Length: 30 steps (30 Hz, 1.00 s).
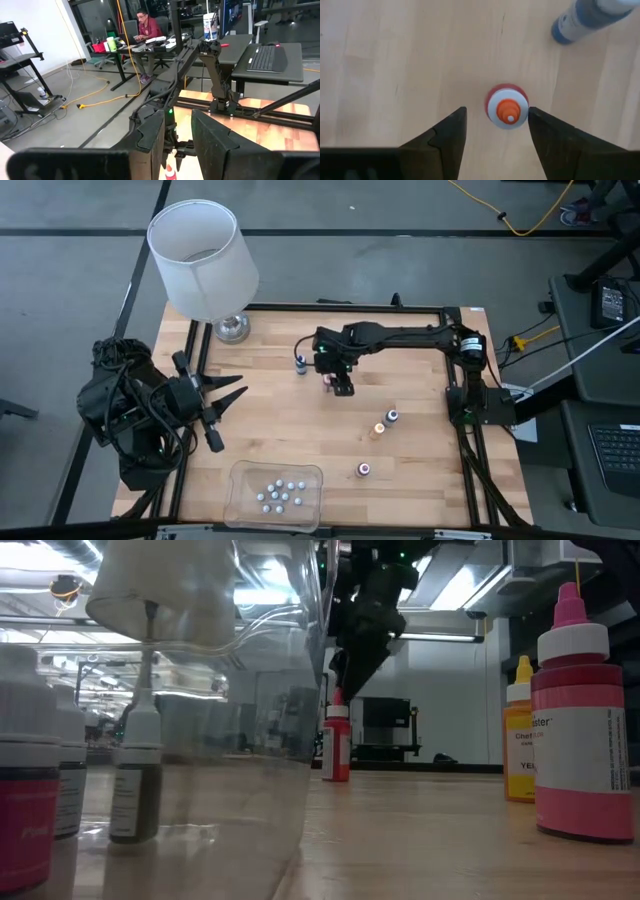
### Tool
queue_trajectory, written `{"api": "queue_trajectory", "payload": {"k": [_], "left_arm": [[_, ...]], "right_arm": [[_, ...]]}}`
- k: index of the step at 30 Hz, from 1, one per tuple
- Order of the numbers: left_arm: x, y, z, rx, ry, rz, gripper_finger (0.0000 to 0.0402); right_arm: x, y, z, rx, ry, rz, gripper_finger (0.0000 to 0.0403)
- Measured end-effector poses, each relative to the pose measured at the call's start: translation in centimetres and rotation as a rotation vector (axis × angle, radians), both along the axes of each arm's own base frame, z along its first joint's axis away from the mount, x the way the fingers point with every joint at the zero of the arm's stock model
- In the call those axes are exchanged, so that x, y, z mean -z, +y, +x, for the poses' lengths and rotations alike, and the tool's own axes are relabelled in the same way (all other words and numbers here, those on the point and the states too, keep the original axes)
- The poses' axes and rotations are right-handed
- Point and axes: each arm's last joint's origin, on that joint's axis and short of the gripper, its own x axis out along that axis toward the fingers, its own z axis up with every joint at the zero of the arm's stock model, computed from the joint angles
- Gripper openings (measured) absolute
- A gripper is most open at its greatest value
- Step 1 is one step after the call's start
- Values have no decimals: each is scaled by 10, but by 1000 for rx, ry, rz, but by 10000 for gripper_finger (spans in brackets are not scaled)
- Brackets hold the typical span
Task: Pick & Place food coloring
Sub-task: Put the large orange food coloring bottle into the bin
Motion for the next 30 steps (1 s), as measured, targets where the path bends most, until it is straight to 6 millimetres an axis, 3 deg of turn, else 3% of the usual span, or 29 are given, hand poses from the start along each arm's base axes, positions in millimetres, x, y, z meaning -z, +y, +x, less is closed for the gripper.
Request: {"api": "queue_trajectory", "payload": {"k": [9,21,30], "left_arm": [[0,0,0,0,1,2,93],[0,0,0,0,1,2,93],[0,0,0,-1,-1,0,93]], "right_arm": [[21,0,0,-28,-44,-11,210],[25,-2,5,-19,-95,-22,210],[27,1,2,-13,-38,-35,210]]}}
